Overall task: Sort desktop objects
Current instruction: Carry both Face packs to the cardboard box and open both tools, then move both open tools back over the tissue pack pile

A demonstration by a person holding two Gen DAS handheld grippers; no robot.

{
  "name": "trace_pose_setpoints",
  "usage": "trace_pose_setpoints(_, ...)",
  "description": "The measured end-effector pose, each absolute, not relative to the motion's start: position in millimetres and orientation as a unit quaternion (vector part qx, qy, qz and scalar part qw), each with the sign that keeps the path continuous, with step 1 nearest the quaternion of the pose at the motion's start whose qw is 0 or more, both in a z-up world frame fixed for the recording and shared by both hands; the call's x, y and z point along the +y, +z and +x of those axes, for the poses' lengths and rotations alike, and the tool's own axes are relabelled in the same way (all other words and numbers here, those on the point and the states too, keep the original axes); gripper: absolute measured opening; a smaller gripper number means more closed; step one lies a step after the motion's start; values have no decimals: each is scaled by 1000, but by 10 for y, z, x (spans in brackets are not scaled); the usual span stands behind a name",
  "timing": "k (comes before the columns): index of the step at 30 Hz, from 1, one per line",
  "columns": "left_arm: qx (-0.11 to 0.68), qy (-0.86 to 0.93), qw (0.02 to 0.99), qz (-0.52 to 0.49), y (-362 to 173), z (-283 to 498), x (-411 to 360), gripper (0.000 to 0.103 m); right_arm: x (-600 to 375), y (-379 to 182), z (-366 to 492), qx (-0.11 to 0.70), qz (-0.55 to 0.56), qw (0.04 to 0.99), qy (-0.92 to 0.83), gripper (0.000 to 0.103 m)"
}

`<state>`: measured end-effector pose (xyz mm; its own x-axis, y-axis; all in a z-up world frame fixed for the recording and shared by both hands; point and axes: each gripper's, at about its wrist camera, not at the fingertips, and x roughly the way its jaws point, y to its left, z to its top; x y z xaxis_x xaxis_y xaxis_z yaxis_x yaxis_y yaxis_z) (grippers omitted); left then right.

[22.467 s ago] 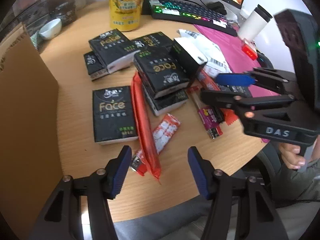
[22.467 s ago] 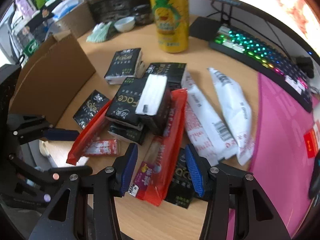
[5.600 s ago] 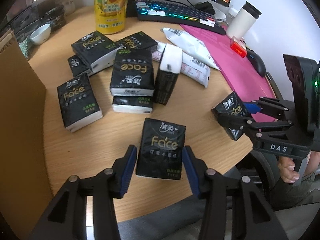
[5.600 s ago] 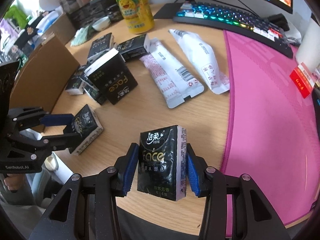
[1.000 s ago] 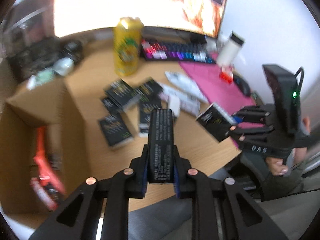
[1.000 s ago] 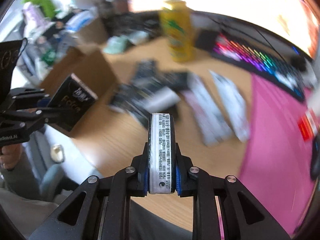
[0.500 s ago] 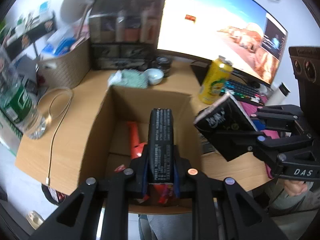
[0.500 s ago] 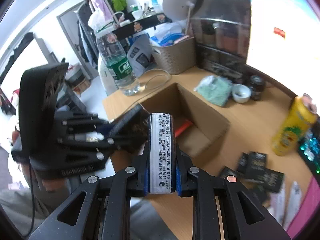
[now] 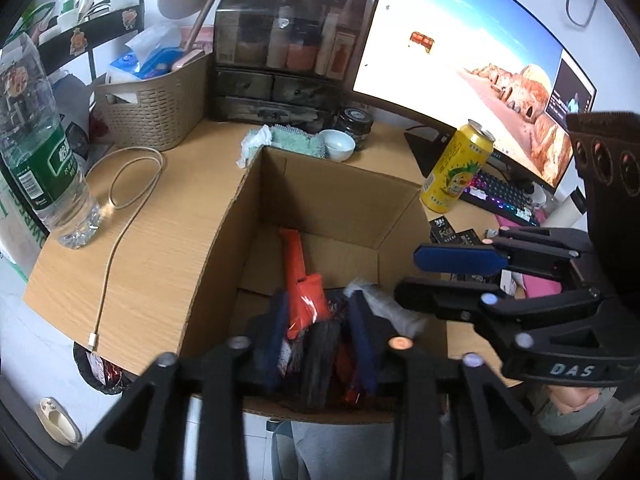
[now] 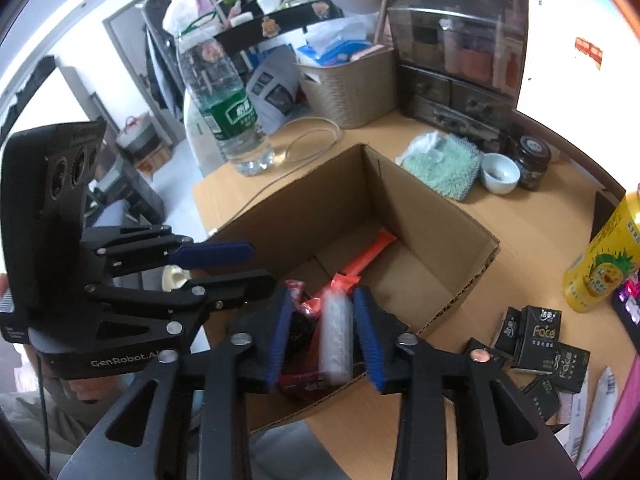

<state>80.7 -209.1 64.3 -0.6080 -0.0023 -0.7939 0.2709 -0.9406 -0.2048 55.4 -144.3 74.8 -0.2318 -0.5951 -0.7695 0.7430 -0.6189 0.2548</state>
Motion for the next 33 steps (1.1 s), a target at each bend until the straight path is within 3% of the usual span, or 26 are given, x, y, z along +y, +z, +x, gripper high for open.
trace_pose_setpoints(8,128,-892,38,432,797,740,-1727,41,-824,806,627,60,441,398,-802,38)
trace_pose_setpoints(14,90,-892,-54,439,841,480,-984,43,107,776,658,38,439,317,-840,42)
trace_pose_setpoints(20,61,-867,-122,479,538,108,-323,46,1058,292,623,8,487,197,-851,44)
trace_pose_setpoints(28,35,-838,-117,531,-42,-343,8,47,1454,-229,592,-38,534,182,-825,44)
trace_pose_setpoints(30,31,-837,-106,536,-114,-431,26,54,1467,-275,591,-34,536,180,-824,44)
trace_pose_setpoints(33,20,-836,-104,539,-180,-527,37,56,1458,-303,604,-35,538,183,-822,44)
